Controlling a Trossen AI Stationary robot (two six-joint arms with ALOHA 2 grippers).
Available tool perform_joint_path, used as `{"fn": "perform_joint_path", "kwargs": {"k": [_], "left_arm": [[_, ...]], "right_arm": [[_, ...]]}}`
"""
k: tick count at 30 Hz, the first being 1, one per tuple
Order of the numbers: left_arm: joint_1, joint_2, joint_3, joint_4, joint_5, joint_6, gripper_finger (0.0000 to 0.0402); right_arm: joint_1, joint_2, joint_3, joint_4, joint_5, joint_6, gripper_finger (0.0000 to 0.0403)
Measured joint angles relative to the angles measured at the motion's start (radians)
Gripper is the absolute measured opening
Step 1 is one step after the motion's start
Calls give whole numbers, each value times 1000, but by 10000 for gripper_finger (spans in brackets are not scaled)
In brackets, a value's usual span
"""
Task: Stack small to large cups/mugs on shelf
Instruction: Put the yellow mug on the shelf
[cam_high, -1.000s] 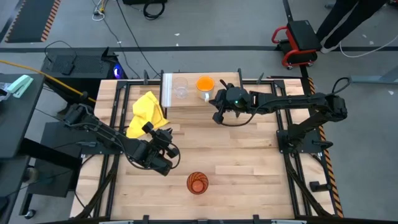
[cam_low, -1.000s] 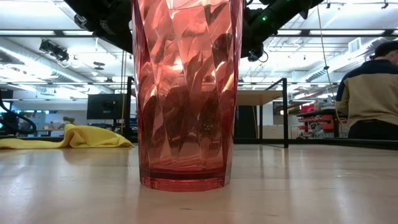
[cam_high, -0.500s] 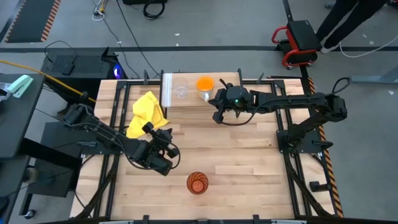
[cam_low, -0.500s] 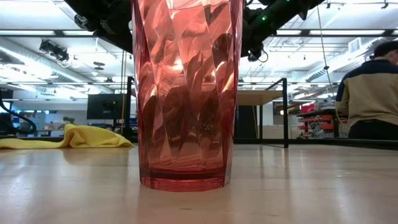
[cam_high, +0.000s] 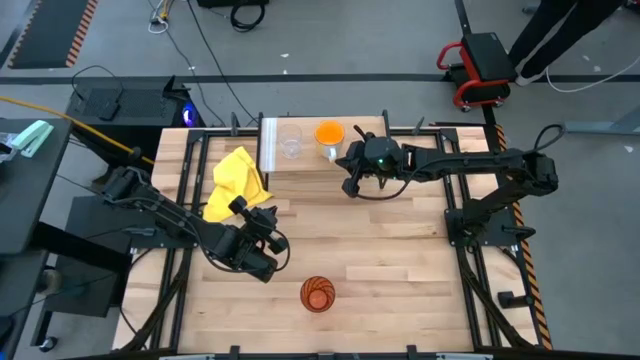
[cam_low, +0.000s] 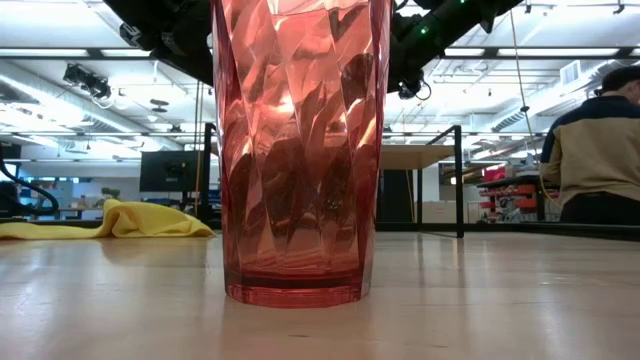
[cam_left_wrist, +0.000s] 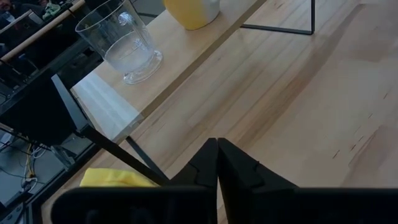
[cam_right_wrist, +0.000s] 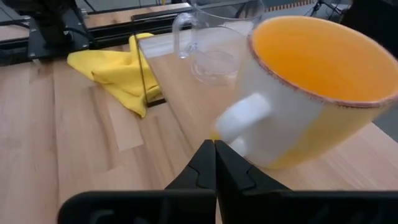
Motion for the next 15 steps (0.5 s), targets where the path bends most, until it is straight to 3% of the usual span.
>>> {"fn": "perform_joint_path", "kwargs": {"k": [5, 11, 15], "left_arm": [[0, 0, 0, 0, 0, 0, 10], [0, 0, 0, 0, 0, -18, 27], [10, 0, 0, 0, 0, -21, 33]], "right_arm": [[53, -3, 0, -16, 10, -16, 2], [78, -3, 0, -123, 134, -14, 1], [66, -3, 0, -97, 147, -11, 1]]}}
